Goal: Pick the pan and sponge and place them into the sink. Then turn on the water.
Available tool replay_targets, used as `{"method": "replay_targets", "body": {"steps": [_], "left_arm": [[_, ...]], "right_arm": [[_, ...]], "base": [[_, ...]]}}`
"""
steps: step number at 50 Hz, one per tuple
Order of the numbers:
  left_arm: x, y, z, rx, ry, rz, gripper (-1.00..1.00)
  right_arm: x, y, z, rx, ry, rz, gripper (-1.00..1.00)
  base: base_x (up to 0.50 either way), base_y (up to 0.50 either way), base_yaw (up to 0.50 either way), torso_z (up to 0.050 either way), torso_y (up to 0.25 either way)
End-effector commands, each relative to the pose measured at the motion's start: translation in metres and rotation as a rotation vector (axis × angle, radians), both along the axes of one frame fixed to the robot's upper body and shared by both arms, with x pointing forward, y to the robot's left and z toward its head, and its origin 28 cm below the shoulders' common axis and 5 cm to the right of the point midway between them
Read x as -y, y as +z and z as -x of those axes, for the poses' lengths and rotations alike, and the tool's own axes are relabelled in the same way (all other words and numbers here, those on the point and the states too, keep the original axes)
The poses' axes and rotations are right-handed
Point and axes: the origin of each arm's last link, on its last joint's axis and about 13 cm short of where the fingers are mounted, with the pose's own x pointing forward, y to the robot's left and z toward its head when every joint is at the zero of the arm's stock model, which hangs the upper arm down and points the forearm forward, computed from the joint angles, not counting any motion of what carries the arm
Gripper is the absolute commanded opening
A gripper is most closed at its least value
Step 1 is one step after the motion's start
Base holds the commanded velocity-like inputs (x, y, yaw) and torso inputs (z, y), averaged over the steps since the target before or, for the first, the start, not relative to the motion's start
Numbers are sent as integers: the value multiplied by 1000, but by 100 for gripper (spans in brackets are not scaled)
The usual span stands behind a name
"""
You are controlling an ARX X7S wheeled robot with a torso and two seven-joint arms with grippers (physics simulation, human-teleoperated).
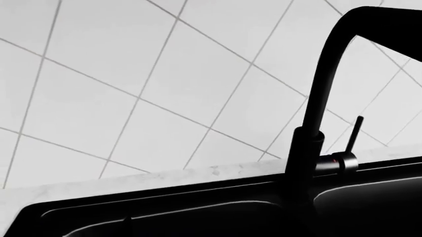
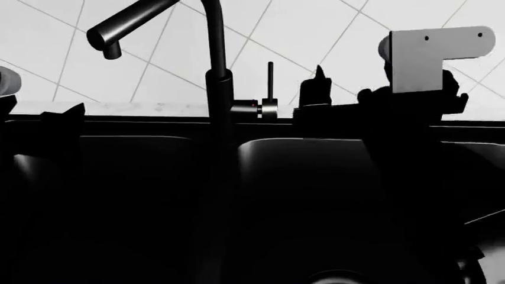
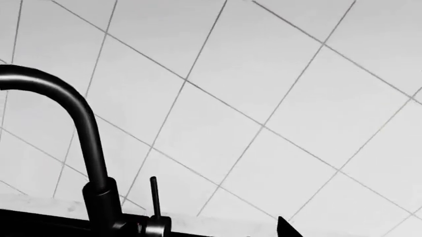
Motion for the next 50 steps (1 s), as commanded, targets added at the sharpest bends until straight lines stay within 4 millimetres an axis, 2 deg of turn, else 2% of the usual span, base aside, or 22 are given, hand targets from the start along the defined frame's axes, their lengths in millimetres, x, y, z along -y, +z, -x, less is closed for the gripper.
{"method": "replay_targets", "body": {"steps": [1, 12, 15, 20, 29, 38, 41, 50], "left_arm": [[1, 3, -1, 4, 5, 5, 100], [11, 4, -3, -2, -1, 3, 100], [14, 5, -3, 0, -3, 2, 100], [6, 7, -2, -1, 7, 5, 100], [-1, 9, 0, -4, 19, 9, 100], [-9, 17, 2, 3, 49, 15, 100], [-9, 20, 5, 81, 38, -25, 100], [-14, 25, -3, 96, 45, -50, 100]], "right_arm": [[-25, -3, -49, -39, 90, 22, 100], [-39, 3, -90, -55, 138, 3, 100], [-45, 4, -91, -56, 153, 1, 100], [-51, -3, -90, -72, 170, 12, 100], [-54, -7, -90, -83, 174, 25, 100], [-54, 0, -91, -61, 159, 29, 100], [-55, -2, -91, -60, 150, 23, 100], [-54, 1, -91, -46, 135, 11, 100]], "base": [[0, 0, 0, 0, 0], [0, 0, 0, 0, 1], [0, 0, 0, 0, 0], [0, 0, 0, 0, 0], [0, 0, 0, 0, 0], [0, 0, 0, 0, 0], [0, 0, 0, 0, 0], [0, 0, 0, 0, 0]]}}
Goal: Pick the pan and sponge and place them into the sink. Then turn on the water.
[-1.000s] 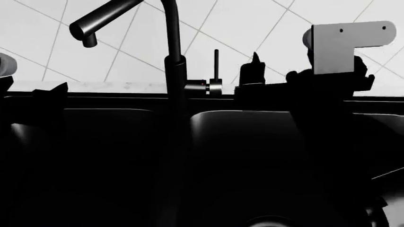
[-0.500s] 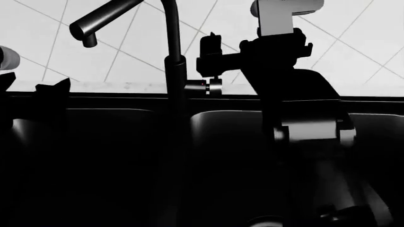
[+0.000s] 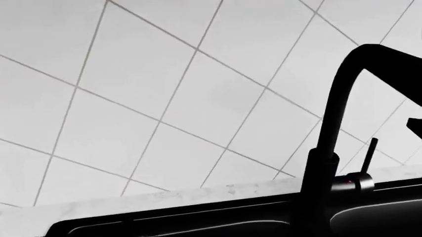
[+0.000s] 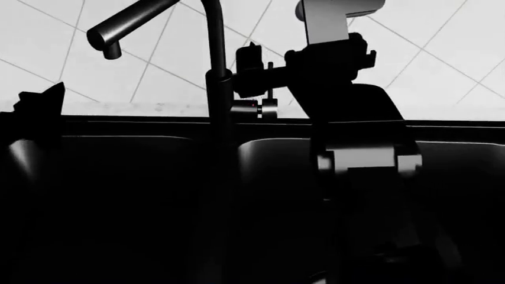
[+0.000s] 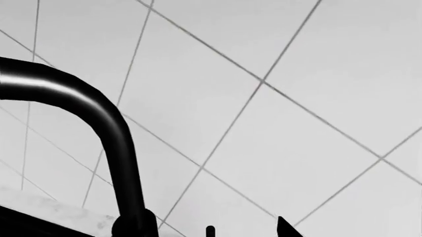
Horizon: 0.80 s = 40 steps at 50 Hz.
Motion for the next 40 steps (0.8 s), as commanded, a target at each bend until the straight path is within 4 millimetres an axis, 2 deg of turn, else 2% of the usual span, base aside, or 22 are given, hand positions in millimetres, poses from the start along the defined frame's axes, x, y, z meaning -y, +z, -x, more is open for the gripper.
{"method": "replay_targets", "body": {"steps": [1, 8, 22, 24, 25, 28, 34, 40], "left_arm": [[-5, 6, -6, 43, 6, -35, 100], [-5, 5, -18, 38, 11, -29, 100], [-2, 7, -27, 54, 25, -27, 100], [-3, 11, -24, 62, 29, -28, 100], [-4, 15, -1, 66, 29, -26, 100], [-5, 26, 17, 87, 29, -33, 100], [-8, 32, 26, 111, 59, -31, 100], [-6, 39, 23, 124, 63, -40, 100]], "right_arm": [[-1, 1, -1, 9, -11, -7, 100], [-1, 3, -1, 14, -12, -9, 100], [-1, 11, -2, 41, -10, -4, 100], [0, 13, -2, 50, -19, -3, 100], [0, 14, -2, 55, -19, -2, 100], [0, 15, -2, 64, -22, -5, 100], [-2, 18, -3, 74, -10, -8, 100], [-2, 22, -3, 86, -14, -11, 100]], "base": [[0, 0, 0, 0, 0], [0, 0, 0, 1, -11], [0, 0, 0, 12, -164], [0, 0, 0, 12, -169], [0, 0, 0, 12, -164], [0, 0, 0, 12, -167], [0, 0, 0, 8, -117], [0, 0, 0, 1, -12]]}}
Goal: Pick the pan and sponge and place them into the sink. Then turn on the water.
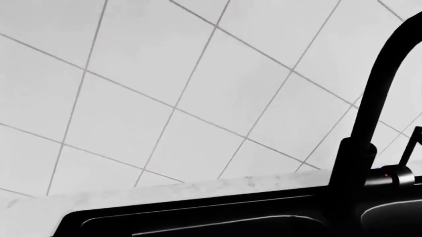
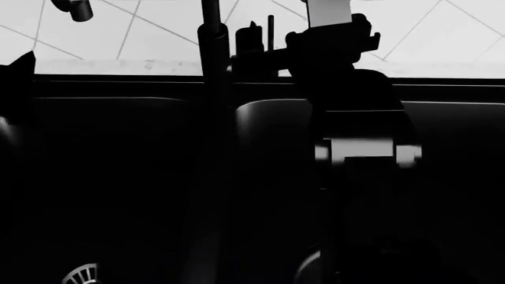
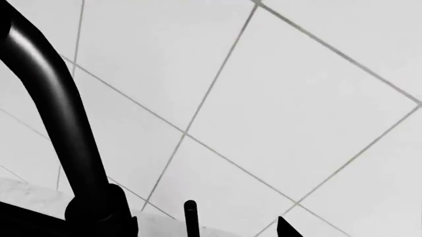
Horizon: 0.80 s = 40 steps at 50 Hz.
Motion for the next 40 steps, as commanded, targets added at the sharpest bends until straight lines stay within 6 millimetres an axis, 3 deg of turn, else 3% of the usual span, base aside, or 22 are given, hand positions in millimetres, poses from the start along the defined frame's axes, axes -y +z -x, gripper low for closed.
{"method": "replay_targets", "body": {"steps": [1, 23, 40], "left_arm": [[0, 12, 12, 34, 17, -15, 100], [-6, 7, 25, 46, 24, -17, 100], [-6, 5, 25, 55, 23, -11, 100]], "right_arm": [[-1, 8, -1, 26, 0, -3, 100], [-4, 12, -1, 60, -12, 6, 100], [-3, 19, -2, 72, -15, 4, 100]], "base": [[0, 0, 0, 0, 0], [0, 0, 0, 0, 0], [0, 0, 0, 19, -107]]}}
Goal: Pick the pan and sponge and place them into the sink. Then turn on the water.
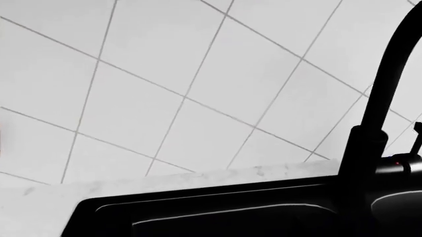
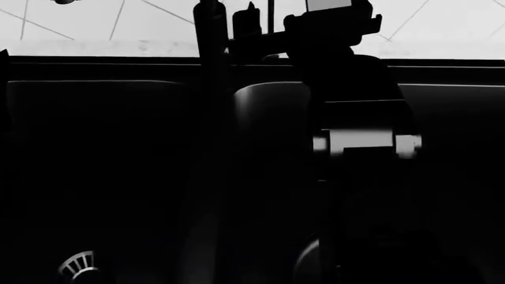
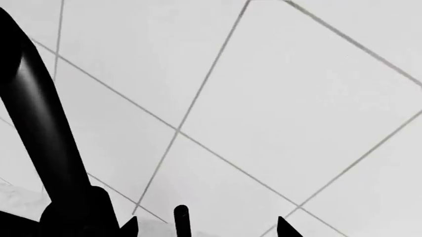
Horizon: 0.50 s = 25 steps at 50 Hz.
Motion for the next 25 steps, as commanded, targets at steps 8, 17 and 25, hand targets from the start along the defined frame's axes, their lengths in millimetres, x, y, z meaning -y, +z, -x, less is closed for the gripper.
{"method": "replay_targets", "body": {"steps": [8, 17, 25], "left_arm": [[0, -1, 1, 24, 5, 6, 100], [0, -1, 1, 32, -5, 5, 100], [0, -1, 1, 31, -3, 5, 100]], "right_arm": [[-1, 10, 0, 18, 2, 9, 100], [-2, 14, 0, 27, 1, 5, 100], [-2, 19, 0, 42, 1, -2, 100]], "base": [[0, 0, 0, 19, -108], [0, 0, 0, 19, -108], [0, 0, 0, 19, -104]]}}
